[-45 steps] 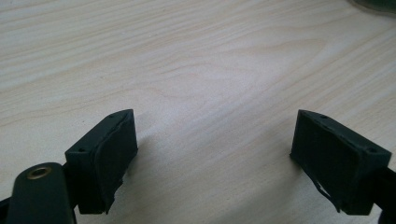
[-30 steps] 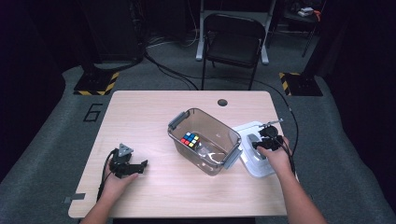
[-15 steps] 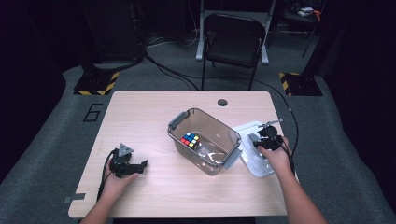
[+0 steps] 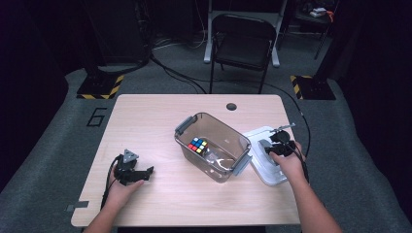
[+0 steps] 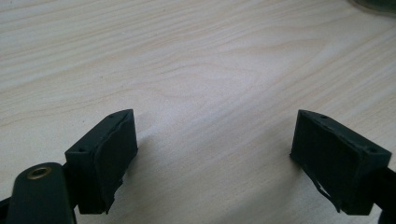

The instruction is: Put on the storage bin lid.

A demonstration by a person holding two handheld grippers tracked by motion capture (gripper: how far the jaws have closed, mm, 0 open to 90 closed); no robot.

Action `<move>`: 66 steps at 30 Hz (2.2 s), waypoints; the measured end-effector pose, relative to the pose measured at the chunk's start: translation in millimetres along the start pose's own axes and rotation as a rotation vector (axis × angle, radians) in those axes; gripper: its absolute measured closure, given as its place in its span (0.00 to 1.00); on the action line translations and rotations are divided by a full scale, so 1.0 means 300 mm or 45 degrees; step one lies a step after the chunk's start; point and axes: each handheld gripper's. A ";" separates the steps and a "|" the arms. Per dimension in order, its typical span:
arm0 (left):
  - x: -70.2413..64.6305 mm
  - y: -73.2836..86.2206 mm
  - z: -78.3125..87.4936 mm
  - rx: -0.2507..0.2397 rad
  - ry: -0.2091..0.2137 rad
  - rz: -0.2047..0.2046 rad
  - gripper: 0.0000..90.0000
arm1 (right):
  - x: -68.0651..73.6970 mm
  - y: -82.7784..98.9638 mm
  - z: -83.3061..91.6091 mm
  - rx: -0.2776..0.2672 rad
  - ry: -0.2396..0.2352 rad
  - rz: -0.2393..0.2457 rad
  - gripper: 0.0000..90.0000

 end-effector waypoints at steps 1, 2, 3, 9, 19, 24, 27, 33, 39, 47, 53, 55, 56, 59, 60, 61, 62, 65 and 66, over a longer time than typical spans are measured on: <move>0.000 0.000 0.000 0.000 0.000 0.000 0.16 | 0.000 -0.001 0.002 -0.003 0.002 0.004 0.74; 0.000 0.000 0.000 0.000 0.000 -0.001 0.16 | 0.000 -0.004 0.006 -0.004 0.002 0.008 0.74; 0.000 0.000 0.000 0.000 0.000 0.000 0.16 | 0.002 -0.007 0.011 -0.002 0.002 0.005 0.74; 0.000 0.000 0.000 -0.001 0.000 0.000 0.16 | 0.008 -0.031 0.041 -0.023 0.006 0.033 0.74; 0.000 0.000 0.001 0.003 0.001 0.002 0.16 | 0.021 -0.096 0.093 -0.035 0.015 0.081 0.74; 0.000 0.000 0.000 0.001 0.000 0.002 0.16 | 0.020 -0.135 0.120 -0.051 0.011 0.094 0.74; 0.000 0.000 0.000 -0.001 0.000 0.000 0.16 | 0.020 -0.154 0.137 -0.057 0.016 0.091 0.74; 0.000 0.000 0.000 0.002 0.000 0.001 0.16 | 0.014 -0.182 0.165 -0.080 0.015 0.108 0.74; 0.001 0.000 0.000 0.001 0.002 -0.002 0.16 | 0.009 -0.201 0.190 -0.089 0.019 0.111 0.74; 0.000 0.000 0.001 0.003 0.002 0.001 0.16 | 0.002 -0.219 0.224 -0.102 0.021 0.107 0.74; 0.000 0.000 0.001 0.004 0.002 0.001 0.16 | -0.002 -0.233 0.255 -0.120 0.021 0.115 0.74; -0.001 0.000 0.001 0.004 0.000 0.002 0.16 | -0.002 -0.239 0.265 -0.126 0.021 0.121 0.74; 0.000 0.000 0.001 0.004 0.002 0.000 0.16 | -0.001 -0.241 0.270 -0.126 0.021 0.120 0.74; 0.000 0.000 0.001 0.003 0.001 0.002 0.16 | 0.000 -0.250 0.284 -0.132 0.018 0.127 0.74; 0.000 0.000 0.001 0.004 0.002 0.000 0.16 | 0.001 -0.253 0.288 -0.132 0.016 0.130 0.74; -0.001 0.000 0.001 0.003 0.001 0.003 0.16 | 0.003 -0.256 0.293 -0.131 0.014 0.130 0.74; -0.001 0.000 0.001 0.003 0.001 0.004 0.16 | 0.004 -0.259 0.297 -0.137 0.014 0.136 0.74; 0.000 0.000 0.001 0.004 0.002 0.001 0.16 | 0.013 -0.267 0.308 -0.140 0.007 0.145 0.74; 0.000 0.000 0.001 0.003 0.002 0.002 0.16 | 0.018 -0.270 0.311 -0.139 0.004 0.147 0.74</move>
Point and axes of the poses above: each handheld gripper's, and its own axes: z roughly backward along the jaws, y roughly out of its underside, x roughly to its left, and after that the axes turned 8 degrees about -x, right-handed
